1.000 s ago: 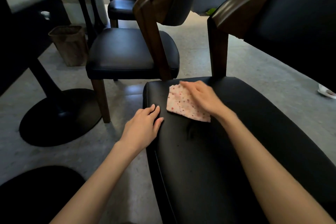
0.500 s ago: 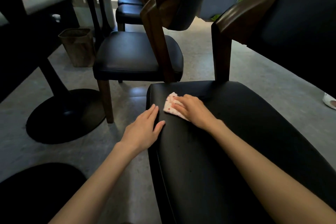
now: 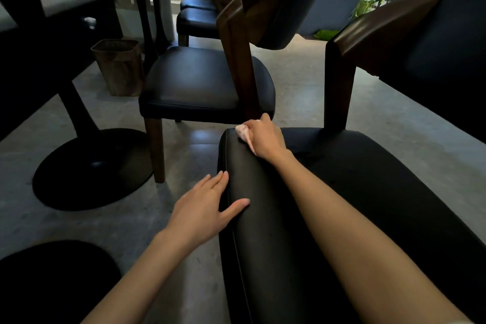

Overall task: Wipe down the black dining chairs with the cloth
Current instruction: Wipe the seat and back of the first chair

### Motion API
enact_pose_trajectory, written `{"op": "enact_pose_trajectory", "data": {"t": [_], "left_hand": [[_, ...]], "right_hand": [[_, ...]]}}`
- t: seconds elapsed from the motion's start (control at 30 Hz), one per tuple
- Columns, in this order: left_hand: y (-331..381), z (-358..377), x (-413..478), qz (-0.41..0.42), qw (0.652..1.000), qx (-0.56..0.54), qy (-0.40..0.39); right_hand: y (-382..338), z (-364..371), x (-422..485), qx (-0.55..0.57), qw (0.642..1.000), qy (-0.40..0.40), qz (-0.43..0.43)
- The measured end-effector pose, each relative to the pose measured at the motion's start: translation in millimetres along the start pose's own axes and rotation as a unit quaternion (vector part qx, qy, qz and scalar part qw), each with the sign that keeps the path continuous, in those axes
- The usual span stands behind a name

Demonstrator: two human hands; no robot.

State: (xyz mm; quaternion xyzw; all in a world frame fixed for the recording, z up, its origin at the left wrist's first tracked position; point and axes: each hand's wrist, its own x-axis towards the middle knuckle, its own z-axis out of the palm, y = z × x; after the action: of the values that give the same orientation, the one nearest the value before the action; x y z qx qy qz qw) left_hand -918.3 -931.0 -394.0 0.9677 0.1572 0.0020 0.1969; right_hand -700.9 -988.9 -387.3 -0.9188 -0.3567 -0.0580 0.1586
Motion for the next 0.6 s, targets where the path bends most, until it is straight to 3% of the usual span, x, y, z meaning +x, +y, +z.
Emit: {"op": "enact_pose_trajectory", "data": {"t": [0.23,0.37,0.6], "left_hand": [[-1.4,-4.8,4.8,0.007,1.0,-0.012,-0.014],[-1.6,-3.5,4.3,0.003,0.999,-0.023,-0.022],[-1.6,-3.6,2.2,-0.007,0.998,-0.031,-0.049]], "right_hand": [[6.9,-1.1,-19.6,-0.023,0.999,-0.008,-0.04],[6.2,1.4,1.9,-0.022,0.999,0.005,0.024],[-11.9,-6.4,-54.7,0.033,0.985,-0.068,-0.155]]}}
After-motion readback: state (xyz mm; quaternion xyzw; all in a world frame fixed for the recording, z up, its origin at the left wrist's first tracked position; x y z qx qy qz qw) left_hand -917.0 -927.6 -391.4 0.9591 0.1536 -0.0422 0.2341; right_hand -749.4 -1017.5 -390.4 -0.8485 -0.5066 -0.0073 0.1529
